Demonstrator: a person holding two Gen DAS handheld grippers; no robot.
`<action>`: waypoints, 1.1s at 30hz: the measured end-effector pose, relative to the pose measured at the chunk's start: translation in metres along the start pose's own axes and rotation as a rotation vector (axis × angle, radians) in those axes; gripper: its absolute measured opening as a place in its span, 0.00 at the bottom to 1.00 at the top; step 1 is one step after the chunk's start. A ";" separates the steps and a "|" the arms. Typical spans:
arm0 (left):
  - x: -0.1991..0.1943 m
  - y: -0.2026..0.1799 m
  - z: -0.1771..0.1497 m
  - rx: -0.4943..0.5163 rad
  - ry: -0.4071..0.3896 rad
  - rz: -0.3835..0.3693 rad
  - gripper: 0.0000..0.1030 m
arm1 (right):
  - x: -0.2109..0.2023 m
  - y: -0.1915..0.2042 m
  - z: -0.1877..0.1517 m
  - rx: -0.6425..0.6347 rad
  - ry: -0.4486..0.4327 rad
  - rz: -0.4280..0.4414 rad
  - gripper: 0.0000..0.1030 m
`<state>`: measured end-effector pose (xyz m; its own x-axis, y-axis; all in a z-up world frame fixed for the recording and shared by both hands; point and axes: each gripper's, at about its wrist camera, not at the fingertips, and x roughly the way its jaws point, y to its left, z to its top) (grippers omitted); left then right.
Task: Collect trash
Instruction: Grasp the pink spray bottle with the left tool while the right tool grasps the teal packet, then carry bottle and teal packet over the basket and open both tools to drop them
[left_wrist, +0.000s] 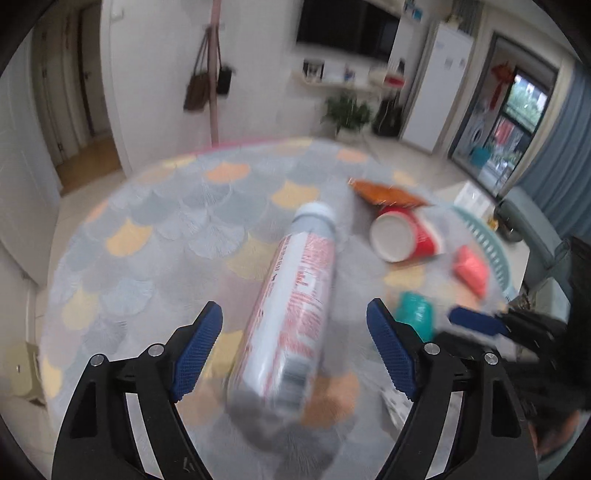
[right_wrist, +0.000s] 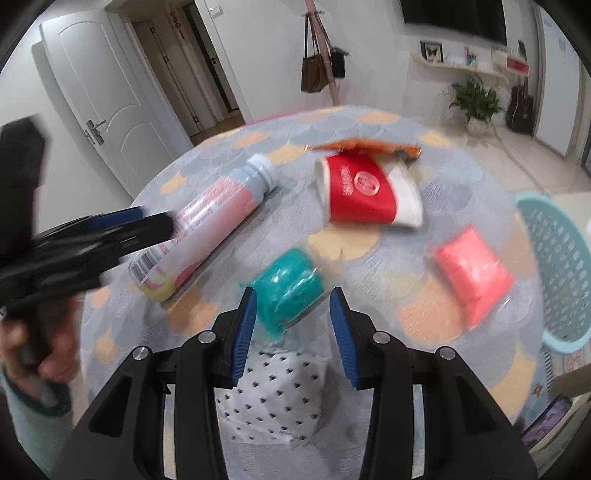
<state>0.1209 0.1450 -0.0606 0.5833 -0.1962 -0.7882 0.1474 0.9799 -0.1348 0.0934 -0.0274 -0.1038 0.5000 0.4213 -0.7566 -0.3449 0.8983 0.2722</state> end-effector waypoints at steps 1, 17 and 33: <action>0.012 0.002 0.002 -0.001 0.034 -0.015 0.74 | 0.004 0.000 -0.002 0.008 0.014 0.004 0.37; 0.020 0.045 -0.025 -0.177 0.035 -0.055 0.47 | 0.038 0.010 0.017 0.064 0.073 0.063 0.59; -0.031 0.028 -0.035 -0.159 -0.109 -0.081 0.45 | 0.025 0.041 0.002 -0.137 0.006 -0.119 0.35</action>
<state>0.0788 0.1801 -0.0606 0.6592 -0.2687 -0.7023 0.0745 0.9527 -0.2946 0.0934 0.0205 -0.1105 0.5390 0.3117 -0.7825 -0.3884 0.9163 0.0975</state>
